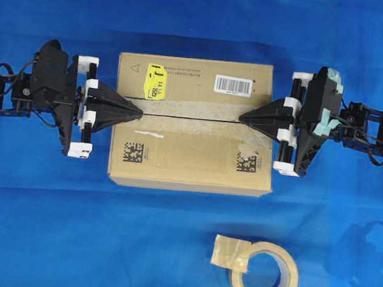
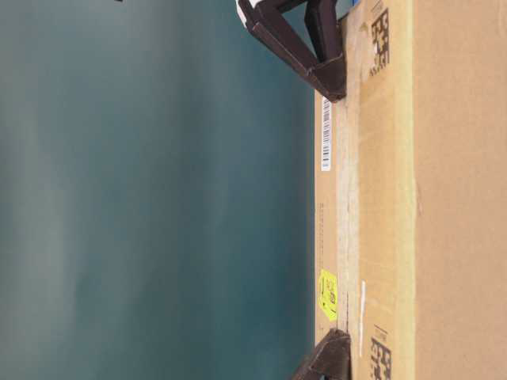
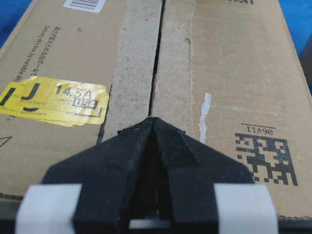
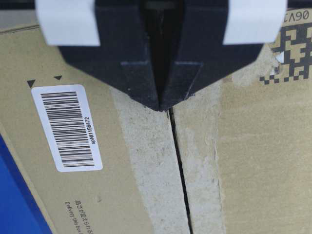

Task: Close the cardboard box.
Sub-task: 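Hold both grippers pressing the closed flaps along the seam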

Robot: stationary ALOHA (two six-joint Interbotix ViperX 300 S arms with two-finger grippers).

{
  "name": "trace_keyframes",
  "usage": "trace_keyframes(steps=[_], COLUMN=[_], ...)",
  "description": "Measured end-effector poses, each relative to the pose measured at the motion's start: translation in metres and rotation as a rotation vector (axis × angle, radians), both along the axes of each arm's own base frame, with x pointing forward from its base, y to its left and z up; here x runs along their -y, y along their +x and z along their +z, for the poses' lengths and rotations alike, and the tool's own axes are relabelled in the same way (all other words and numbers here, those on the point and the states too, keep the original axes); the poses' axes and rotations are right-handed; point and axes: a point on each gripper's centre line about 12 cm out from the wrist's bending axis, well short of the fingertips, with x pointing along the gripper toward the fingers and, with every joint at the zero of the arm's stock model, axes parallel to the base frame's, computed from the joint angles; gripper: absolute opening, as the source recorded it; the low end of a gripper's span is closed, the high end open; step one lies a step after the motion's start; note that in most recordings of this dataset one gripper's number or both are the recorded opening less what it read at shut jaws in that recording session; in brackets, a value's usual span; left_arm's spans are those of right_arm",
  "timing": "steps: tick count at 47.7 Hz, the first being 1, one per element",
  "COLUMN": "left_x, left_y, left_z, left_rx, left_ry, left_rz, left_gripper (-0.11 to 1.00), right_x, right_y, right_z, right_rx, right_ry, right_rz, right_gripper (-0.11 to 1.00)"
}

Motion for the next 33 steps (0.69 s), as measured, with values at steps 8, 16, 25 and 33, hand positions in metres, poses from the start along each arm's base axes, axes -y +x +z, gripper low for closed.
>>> trace_keyframes(steps=[8,16,25,33], left_x=[0.0,-0.0001,0.0003,-0.0001], left_y=[0.0,-0.0001,-0.0001,-0.0001], left_z=[0.0,-0.0008,-0.0012,-0.001], left_rx=[0.0,-0.005,-0.008,-0.006], left_ry=[0.0,-0.001,-0.001,-0.001], left_rz=[0.0,0.001,0.0,0.001], left_gripper=[0.0,0.0,0.0,0.0], right_x=[0.0001,0.0,-0.0001,-0.0001], right_y=[-0.0003,-0.0001,-0.0006,-0.0007], right_z=[-0.0008,-0.0003,-0.001,-0.0011], right_rx=[-0.002,-0.003,-0.006,-0.007], right_ry=[0.001,0.002,0.002,0.003], right_rz=[-0.001,-0.001,0.0,0.0], right_gripper=[0.0,0.0,0.0,0.0])
